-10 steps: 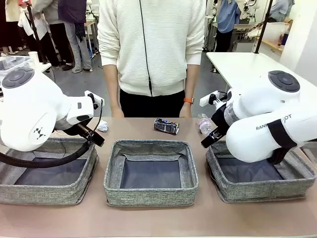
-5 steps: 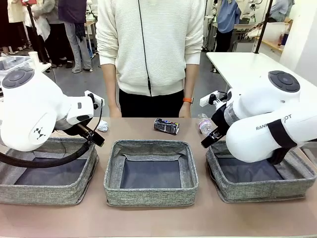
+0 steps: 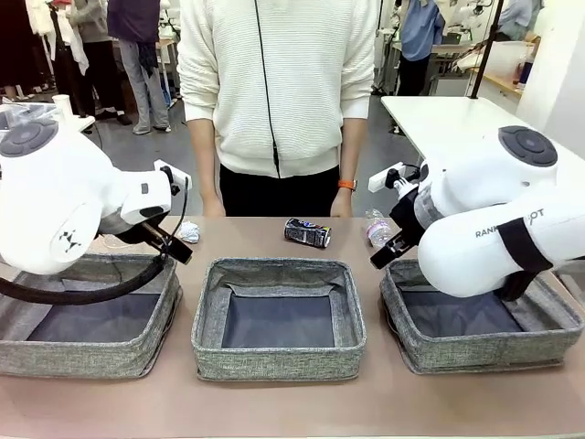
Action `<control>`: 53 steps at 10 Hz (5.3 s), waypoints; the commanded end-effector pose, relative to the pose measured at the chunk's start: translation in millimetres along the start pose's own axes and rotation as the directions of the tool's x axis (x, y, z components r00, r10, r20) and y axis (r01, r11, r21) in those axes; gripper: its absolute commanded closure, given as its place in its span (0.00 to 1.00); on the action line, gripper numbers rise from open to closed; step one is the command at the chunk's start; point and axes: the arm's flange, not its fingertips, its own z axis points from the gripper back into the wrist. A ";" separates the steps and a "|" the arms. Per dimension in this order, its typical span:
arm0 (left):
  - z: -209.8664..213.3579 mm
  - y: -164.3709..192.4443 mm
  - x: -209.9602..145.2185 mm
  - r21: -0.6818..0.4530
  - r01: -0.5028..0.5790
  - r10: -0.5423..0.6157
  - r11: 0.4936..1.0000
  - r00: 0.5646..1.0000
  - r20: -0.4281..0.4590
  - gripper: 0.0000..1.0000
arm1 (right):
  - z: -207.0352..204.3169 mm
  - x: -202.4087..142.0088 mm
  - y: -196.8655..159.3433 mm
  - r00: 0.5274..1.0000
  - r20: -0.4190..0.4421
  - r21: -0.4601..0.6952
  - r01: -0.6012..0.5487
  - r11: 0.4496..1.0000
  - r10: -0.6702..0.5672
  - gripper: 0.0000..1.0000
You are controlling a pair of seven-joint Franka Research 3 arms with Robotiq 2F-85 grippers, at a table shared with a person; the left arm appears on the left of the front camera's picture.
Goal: Sort the waste into the appropriate baskets.
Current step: Pick up the waste item pointed out by the person.
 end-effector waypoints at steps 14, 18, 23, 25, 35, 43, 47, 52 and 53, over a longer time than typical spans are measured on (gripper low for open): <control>187.0 171.6 -214.1 -0.877 -0.153 0.702 0.455 0.668 0.248 0.00 | 204.1 -218.7 -181.6 0.607 0.086 0.663 0.557 0.500 -0.790 0.00; 205.1 225.7 -247.8 -0.891 -0.164 0.768 0.424 0.587 0.257 0.00 | 209.6 -256.1 -219.2 0.548 0.027 0.682 0.602 0.416 -0.836 0.00; 205.1 225.7 -247.8 -0.891 -0.164 0.768 0.424 0.587 0.257 0.00 | 209.6 -256.1 -219.2 0.548 0.027 0.682 0.602 0.416 -0.836 0.00; 205.1 225.7 -247.8 -0.891 -0.164 0.768 0.424 0.587 0.257 0.00 | 209.6 -256.1 -219.2 0.548 0.027 0.682 0.602 0.416 -0.836 0.00; 239.1 201.9 -188.1 -0.677 -0.375 0.632 0.633 0.755 0.173 0.00 | 209.6 -256.1 -219.2 0.548 0.027 0.682 0.602 0.416 -0.836 0.00; 64.7 92.6 94.3 -0.269 -0.286 0.230 0.920 0.947 -0.222 0.00 | 209.6 -256.1 -219.2 0.548 0.027 0.682 0.602 0.416 -0.836 0.00; 60.3 68.3 96.1 -0.346 -0.242 0.173 0.906 0.960 -0.218 0.00 | 209.6 -256.1 -219.2 0.548 0.027 0.682 0.602 0.416 -0.836 0.00; -97.6 149.2 169.1 -0.029 -0.534 0.486 0.845 0.790 -0.373 0.00 | 209.6 -256.1 -219.2 0.548 0.027 0.682 0.602 0.416 -0.836 0.00; -120.3 158.7 161.5 0.018 -0.560 0.521 0.828 0.758 -0.392 0.00 | 209.6 -256.1 -219.2 0.548 0.027 0.682 0.602 0.416 -0.836 0.00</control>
